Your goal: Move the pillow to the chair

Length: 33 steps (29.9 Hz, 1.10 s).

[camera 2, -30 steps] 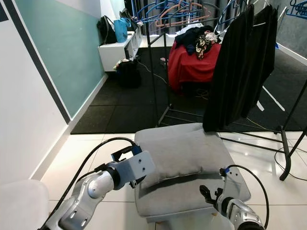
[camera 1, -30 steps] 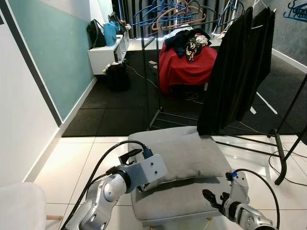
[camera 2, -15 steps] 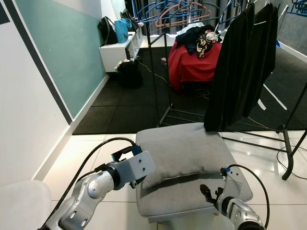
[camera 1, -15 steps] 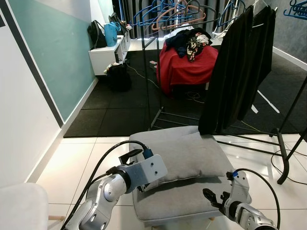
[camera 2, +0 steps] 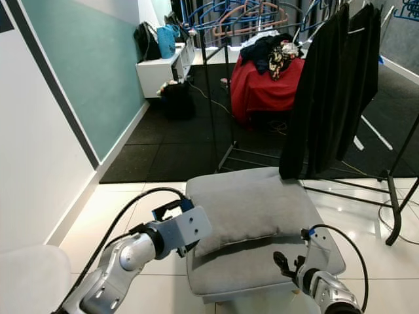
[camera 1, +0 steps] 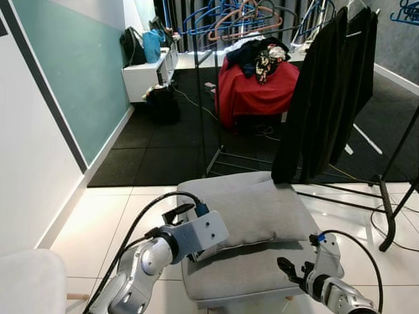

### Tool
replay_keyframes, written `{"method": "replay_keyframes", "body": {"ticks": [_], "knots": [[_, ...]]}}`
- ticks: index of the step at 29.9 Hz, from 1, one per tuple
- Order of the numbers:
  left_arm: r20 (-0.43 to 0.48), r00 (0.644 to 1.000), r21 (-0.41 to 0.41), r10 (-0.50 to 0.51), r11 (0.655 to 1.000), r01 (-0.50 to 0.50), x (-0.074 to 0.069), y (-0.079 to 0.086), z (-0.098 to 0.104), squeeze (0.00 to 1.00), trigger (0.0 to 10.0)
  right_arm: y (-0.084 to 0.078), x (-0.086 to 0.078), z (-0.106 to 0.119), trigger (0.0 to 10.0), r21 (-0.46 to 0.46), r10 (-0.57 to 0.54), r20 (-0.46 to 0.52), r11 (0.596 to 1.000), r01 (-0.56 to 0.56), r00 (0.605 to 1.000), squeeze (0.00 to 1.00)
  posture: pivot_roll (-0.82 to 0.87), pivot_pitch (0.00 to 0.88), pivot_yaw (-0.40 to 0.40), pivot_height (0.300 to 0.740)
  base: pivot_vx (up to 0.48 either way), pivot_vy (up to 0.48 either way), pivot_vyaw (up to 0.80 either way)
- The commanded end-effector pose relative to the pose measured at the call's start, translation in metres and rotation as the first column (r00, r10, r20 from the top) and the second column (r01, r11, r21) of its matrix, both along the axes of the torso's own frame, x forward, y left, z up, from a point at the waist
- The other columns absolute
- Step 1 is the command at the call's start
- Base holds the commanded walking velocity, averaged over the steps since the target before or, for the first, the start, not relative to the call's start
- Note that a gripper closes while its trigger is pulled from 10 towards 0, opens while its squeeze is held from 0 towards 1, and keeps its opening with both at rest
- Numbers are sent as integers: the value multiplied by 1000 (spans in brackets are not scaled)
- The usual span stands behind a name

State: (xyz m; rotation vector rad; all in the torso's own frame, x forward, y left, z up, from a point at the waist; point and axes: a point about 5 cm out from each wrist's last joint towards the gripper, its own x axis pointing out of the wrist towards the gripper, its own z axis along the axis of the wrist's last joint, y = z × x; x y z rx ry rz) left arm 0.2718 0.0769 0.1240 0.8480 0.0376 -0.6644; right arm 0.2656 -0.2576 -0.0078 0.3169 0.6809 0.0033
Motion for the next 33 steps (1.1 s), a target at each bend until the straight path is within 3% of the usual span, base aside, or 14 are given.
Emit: {"method": "replay_keyframes", "body": {"ticks": [1,16,31,33], "knots": [[-2,1000,7,-6,1000,6,-1,-1,1,0,10000,-1,0,1,10000,6,-10,9,1000,10,1000,0,-103,35,59,725,0,0,0],[-6,1000,9,-9,1000,9,-1,0,1,0,10000,2,0,-1,10000,8,11,5,1000,-11,1000,0,-99,21,46,725,0,0,0],[-6,1000,-4,-19,1000,19,-4,-10,2,0,10000,-6,-3,0,10000,-10,13,0,1000,-13,1000,0,-109,37,19,725,0,0,0],[26,999,20,-29,999,29,-5,-13,4,0,10000,-7,-3,1,10000,-14,15,-1,1000,-15,1000,0,-99,44,7,725,0,0,0]]}}
